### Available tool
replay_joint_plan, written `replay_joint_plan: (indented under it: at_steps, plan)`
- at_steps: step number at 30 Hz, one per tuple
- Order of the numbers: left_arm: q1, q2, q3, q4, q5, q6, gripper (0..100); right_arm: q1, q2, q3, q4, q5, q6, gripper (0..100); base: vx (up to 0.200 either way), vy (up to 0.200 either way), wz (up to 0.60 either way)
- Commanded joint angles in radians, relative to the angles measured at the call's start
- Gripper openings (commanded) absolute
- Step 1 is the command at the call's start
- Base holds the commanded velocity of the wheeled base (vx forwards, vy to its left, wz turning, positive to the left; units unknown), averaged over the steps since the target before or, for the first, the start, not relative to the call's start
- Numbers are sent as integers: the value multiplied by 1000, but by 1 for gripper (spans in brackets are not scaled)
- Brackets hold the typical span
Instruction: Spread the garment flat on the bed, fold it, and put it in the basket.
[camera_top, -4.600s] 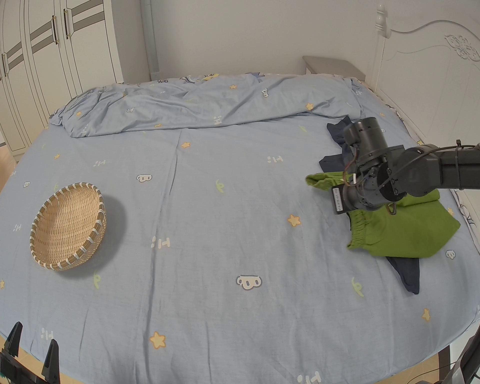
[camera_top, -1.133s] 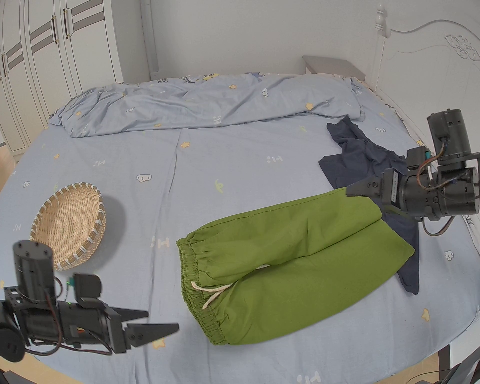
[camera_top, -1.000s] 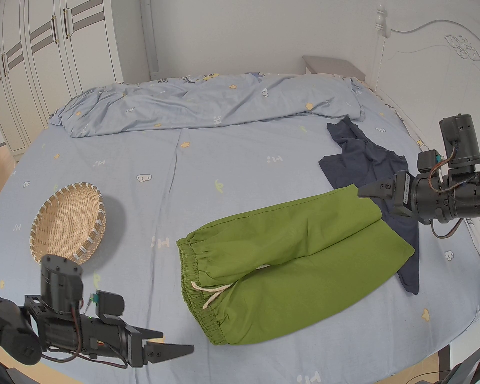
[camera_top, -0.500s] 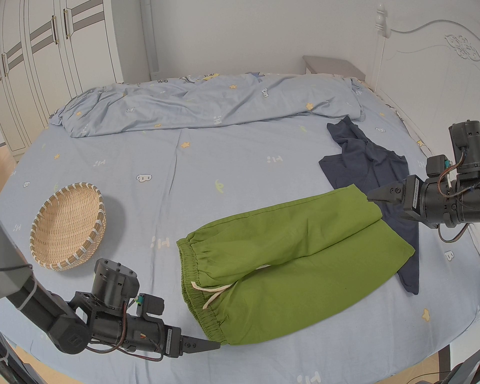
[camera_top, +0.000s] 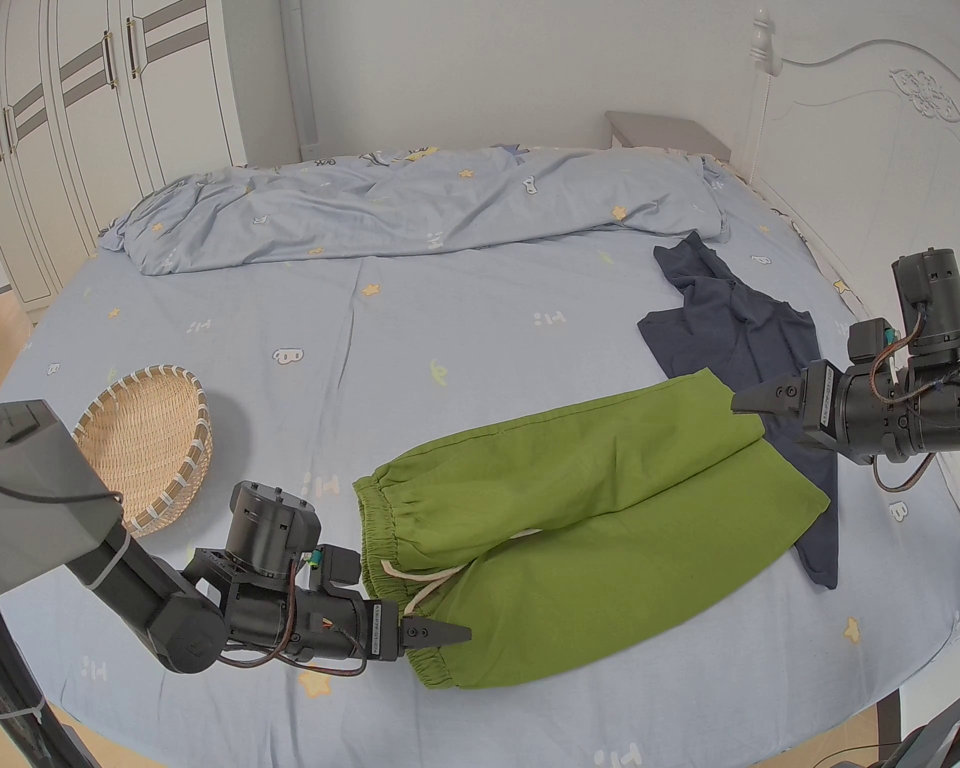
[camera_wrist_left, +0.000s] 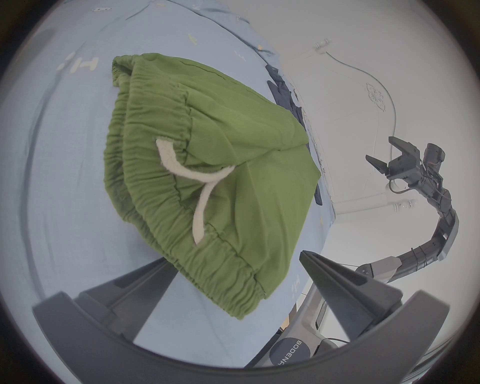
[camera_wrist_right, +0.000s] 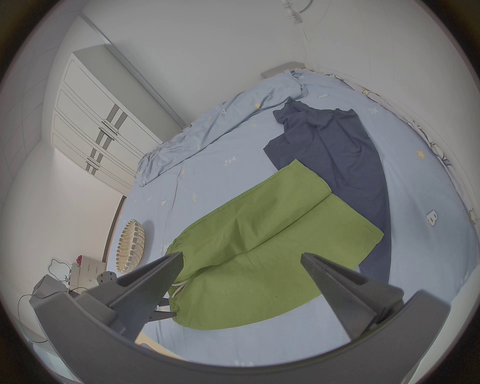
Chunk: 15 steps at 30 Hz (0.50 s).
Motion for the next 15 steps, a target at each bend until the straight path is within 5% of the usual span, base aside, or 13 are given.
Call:
replay_joint_plan:
  at_steps: [1, 7, 15]
  plan:
    - [4, 37, -29, -1, 3, -2, 0, 1, 8, 2, 0, 0, 0, 100, 0, 0, 0]
    - [30, 30, -29, -1, 3, -2, 0, -1, 11, 3, 2, 0, 0, 100, 0, 0, 0]
    - [174, -125, -8, -1, -2, -2, 0, 4, 37, 8, 0, 0, 2, 100, 0, 0, 0]
